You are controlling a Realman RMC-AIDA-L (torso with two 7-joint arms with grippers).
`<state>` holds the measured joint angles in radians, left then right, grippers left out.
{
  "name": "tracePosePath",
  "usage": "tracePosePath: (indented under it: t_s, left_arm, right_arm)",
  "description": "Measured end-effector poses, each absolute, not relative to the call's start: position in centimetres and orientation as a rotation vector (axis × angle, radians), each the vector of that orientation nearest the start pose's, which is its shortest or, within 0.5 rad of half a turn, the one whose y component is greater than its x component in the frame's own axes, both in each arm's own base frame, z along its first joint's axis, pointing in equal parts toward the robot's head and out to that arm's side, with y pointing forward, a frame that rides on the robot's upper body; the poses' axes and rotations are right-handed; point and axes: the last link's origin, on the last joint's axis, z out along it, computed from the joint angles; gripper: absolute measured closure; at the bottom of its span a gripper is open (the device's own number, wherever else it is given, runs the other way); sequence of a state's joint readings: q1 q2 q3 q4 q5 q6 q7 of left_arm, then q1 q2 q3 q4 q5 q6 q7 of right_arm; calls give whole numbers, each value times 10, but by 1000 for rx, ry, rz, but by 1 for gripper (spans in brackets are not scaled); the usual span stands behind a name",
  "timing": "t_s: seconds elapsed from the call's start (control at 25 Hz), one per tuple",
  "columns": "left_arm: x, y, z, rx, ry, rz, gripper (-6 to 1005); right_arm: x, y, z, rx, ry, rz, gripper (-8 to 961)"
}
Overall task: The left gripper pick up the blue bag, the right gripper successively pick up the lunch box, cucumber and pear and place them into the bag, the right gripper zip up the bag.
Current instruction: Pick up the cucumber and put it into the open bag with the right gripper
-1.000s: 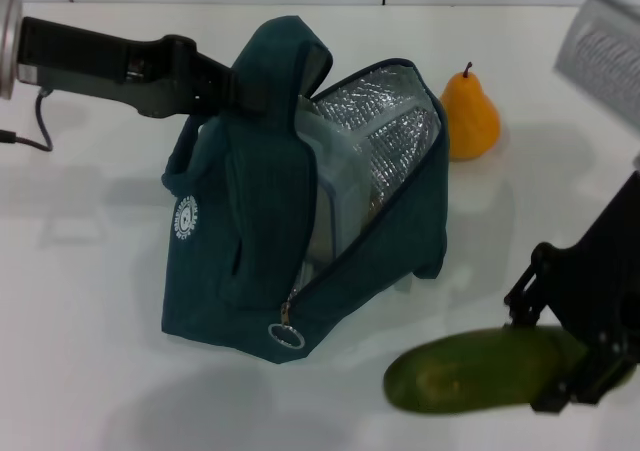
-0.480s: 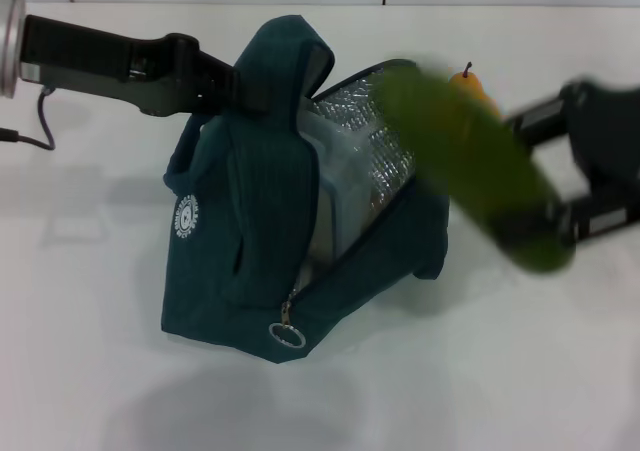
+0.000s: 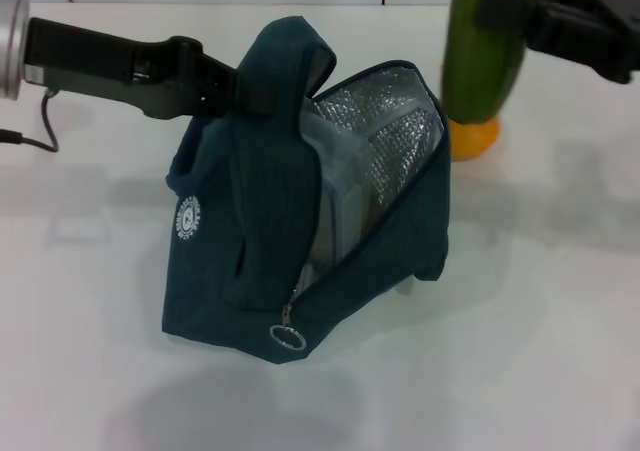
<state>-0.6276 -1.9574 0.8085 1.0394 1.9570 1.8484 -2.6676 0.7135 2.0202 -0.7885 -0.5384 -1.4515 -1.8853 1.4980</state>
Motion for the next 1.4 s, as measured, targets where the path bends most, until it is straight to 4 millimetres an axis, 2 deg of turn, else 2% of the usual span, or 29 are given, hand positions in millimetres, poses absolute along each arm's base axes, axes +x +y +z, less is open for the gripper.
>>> tracePosePath:
  t_s: [0.2, 0.56, 1.04, 1.4]
  left_arm:
    - [-184, 354, 81, -2637, -1787, -594, 956]
    - [-180, 359, 76, -2653, -1789, -608, 957]
    - [-180, 360, 77, -2658, -1776, -607, 957]
    - [-182, 359, 77, -2653, -1779, -594, 957]
  right_arm:
    - [150, 350, 14, -2646, 462, 1657, 355]
    - [148, 343, -24, -2632, 497, 1643, 350]
    - [162, 331, -47, -2657, 448, 1509, 343]
    - [165, 328, -55, -2676, 395, 1442, 338]
